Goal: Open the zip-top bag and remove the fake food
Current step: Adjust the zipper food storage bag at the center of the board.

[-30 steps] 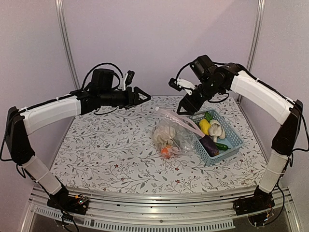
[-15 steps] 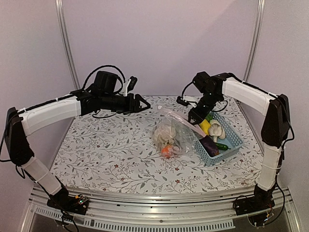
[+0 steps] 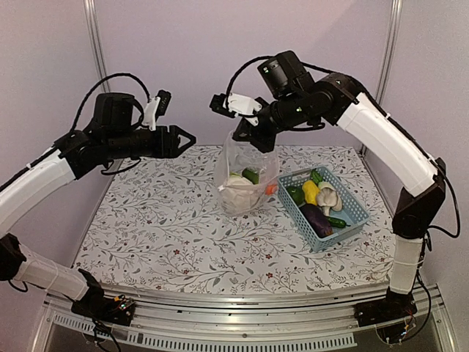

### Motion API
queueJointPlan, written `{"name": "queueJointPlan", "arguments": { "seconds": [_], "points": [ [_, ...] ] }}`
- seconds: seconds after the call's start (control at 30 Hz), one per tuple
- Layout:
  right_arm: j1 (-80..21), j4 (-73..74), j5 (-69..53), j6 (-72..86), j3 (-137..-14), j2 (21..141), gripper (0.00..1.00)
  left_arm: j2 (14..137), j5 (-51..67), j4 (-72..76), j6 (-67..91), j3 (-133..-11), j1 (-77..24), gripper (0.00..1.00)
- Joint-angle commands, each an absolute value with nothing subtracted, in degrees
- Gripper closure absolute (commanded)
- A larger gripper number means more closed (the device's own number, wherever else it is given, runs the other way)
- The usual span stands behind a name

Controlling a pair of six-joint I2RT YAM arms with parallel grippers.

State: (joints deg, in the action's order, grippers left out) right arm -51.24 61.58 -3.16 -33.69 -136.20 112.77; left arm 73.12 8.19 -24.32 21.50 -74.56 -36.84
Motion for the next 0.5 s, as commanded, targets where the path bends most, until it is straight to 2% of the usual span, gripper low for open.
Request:
{"name": "queueJointPlan", "arguments": {
  "seconds": [0.0, 0.07, 0.37, 0.47],
  "points": [
    [-52.9, 56.9, 5.4, -42.3, -134.9, 117.8, 1.0, 66.7, 1.8, -27.0, 18.2, -72.1, -36.4, 0.37],
    [-52.9, 55.9, 5.4, -42.1, -135.0, 119.8, 1.0, 64.9, 2.1, -27.6, 17.6, -71.4, -36.3, 0.34],
    [-52.8, 55.3, 1.9, -36.0, -134.2, 120.7, 1.0, 67.1, 12.9, -29.0, 24.0, -69.5, -37.4, 0.33],
    [-52.9, 55.3, 2.1, -35.3, -133.7, 119.7, 0.94, 68.8, 15.2, -28.8, 24.4, -71.6, -38.3, 0.32]
  ]
}}
